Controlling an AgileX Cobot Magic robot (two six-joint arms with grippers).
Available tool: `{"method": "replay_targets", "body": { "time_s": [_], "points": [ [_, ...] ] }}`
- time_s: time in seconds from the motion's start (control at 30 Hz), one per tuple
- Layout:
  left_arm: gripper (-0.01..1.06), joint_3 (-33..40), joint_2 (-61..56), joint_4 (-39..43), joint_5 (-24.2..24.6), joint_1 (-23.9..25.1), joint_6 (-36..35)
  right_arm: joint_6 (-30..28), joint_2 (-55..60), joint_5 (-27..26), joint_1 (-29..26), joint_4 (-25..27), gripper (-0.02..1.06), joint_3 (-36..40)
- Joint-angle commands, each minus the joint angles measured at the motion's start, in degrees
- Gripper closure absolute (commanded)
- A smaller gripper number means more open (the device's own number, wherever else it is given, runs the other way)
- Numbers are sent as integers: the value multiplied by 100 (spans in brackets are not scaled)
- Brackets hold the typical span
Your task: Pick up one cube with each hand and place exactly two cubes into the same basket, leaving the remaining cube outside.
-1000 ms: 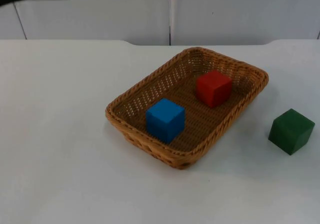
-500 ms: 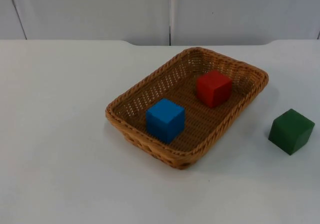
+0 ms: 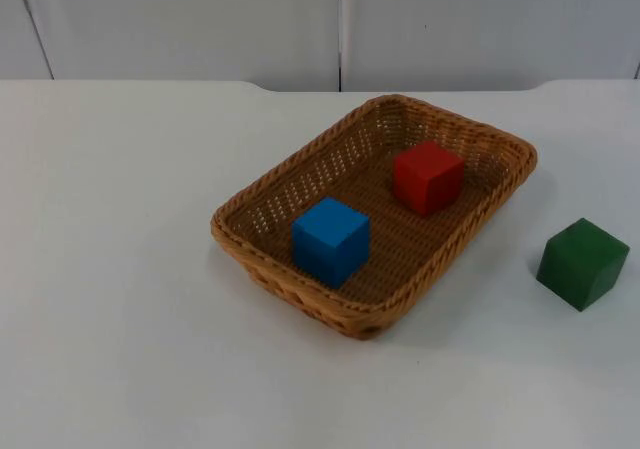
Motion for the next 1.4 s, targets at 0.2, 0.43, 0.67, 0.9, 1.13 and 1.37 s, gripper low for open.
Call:
{"method": "replay_targets", "body": {
  "time_s": [0.2, 0.43, 0.67, 0.9, 1.13, 1.37],
  "points": [
    [12, 27, -839, 390, 620, 15, -467, 244, -664, 306, -17, -7, 33, 187],
    [12, 27, -1608, 663, 867, 15, -705, 244, -1220, 449, -17, -18, 33, 317],
    [12, 163, -1760, 835, 1010, 15, -1028, 244, -1632, 788, -17, -52, 33, 314],
    [12, 892, -1760, 889, 967, 15, -1028, 244, -1949, 998, -17, -225, 33, 314],
    [12, 1344, -1760, 1172, 1105, 15, -1071, 547, -1949, 1553, -17, -614, 33, 314],
    [12, 1356, -1760, 1255, 1081, 15, -1178, 548, -1949, 1576, -17, -749, 33, 397]
  ]
}}
